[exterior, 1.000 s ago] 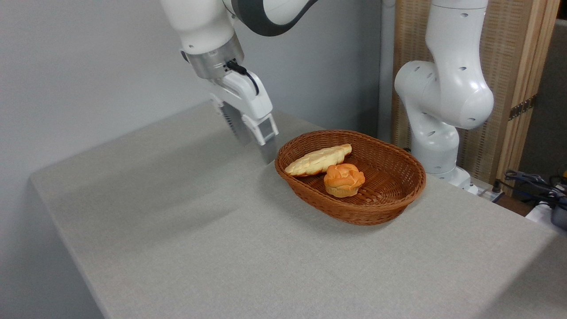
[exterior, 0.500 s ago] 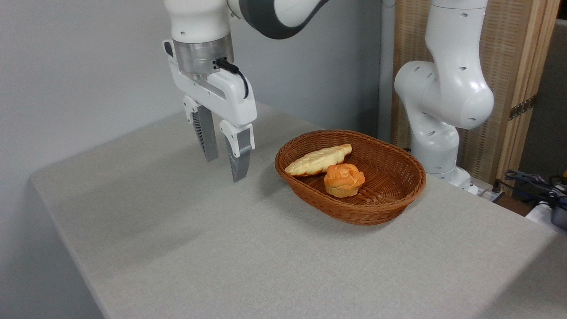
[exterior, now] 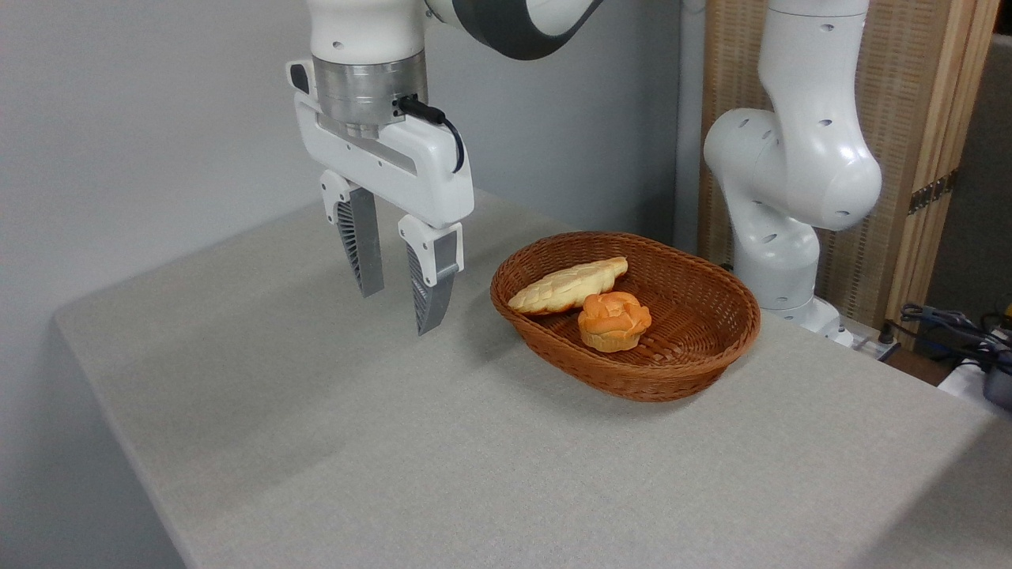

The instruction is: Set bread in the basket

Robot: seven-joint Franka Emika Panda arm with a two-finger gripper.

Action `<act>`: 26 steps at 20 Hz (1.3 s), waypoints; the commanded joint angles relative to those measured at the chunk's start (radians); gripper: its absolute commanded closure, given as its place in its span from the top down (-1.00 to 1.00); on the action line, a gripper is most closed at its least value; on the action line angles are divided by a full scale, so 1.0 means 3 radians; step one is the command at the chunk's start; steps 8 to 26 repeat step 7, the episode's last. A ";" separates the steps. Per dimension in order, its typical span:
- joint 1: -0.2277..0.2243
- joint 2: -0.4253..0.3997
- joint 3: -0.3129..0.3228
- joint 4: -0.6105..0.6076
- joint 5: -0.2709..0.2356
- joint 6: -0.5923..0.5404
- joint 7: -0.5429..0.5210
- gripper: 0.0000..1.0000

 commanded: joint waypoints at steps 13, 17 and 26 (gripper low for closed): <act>-0.0035 0.0078 0.0004 0.0060 0.0202 0.0026 0.0033 1.00; -0.0035 0.0078 0.0004 0.0060 0.0202 0.0026 0.0033 1.00; -0.0035 0.0078 0.0004 0.0060 0.0202 0.0026 0.0033 1.00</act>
